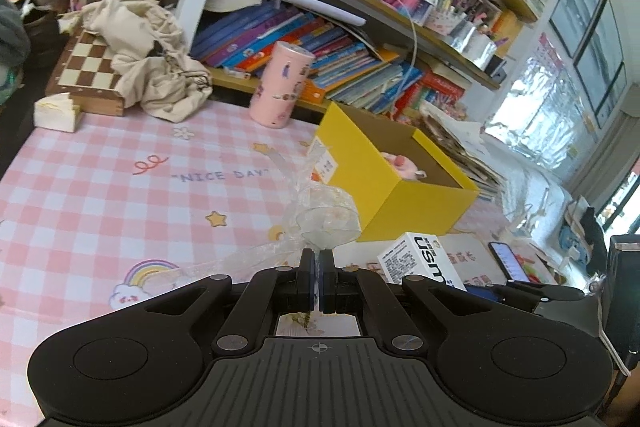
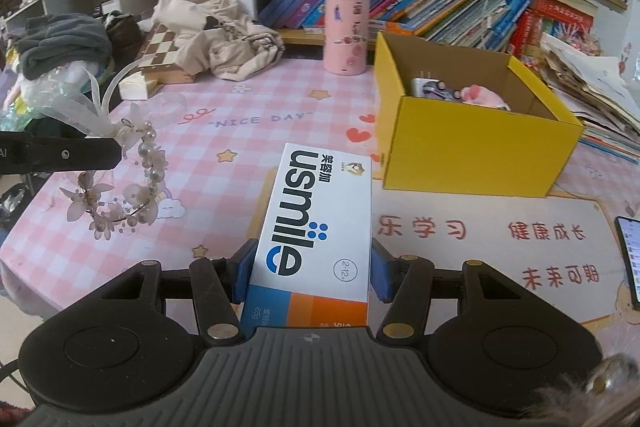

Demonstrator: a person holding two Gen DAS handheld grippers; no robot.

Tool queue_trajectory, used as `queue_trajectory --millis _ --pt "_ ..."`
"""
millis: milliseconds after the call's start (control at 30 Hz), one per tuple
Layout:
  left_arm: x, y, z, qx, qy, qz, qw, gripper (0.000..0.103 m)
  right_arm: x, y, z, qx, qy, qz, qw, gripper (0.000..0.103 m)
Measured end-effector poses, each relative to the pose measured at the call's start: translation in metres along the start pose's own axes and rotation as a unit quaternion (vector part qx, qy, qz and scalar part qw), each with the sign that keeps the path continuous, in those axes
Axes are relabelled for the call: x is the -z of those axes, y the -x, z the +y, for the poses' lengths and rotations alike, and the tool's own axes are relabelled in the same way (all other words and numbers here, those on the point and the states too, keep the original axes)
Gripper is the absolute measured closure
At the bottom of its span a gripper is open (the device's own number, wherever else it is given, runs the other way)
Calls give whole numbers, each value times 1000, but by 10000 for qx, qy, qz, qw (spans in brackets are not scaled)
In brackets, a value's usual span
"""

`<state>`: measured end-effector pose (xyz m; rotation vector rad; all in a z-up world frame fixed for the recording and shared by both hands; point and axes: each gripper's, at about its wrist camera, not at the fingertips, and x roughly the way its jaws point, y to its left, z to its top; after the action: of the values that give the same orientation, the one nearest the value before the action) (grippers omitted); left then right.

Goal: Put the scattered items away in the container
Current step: 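Lift the Usmile box with the right tool while the left carries the hair band toward the yellow box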

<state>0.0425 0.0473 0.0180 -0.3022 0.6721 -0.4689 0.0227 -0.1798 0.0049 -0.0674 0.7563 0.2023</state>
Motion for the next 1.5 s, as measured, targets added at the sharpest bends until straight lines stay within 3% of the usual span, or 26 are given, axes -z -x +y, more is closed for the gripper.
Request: queue_trajectory --millis 567,1233,1500 --pt "-9 -49 -48 280 -246 229 9990 103 7 2 -62 267 -365 30 9990 50" --pt "-17 -120 -131 630 -553 527 9951 103 8 -1 -163 441 -732 144 9962 50" --pt "-34 -142 -169 777 -665 277 9944 103 -14 6 -207 381 -608 -244 9971 50"
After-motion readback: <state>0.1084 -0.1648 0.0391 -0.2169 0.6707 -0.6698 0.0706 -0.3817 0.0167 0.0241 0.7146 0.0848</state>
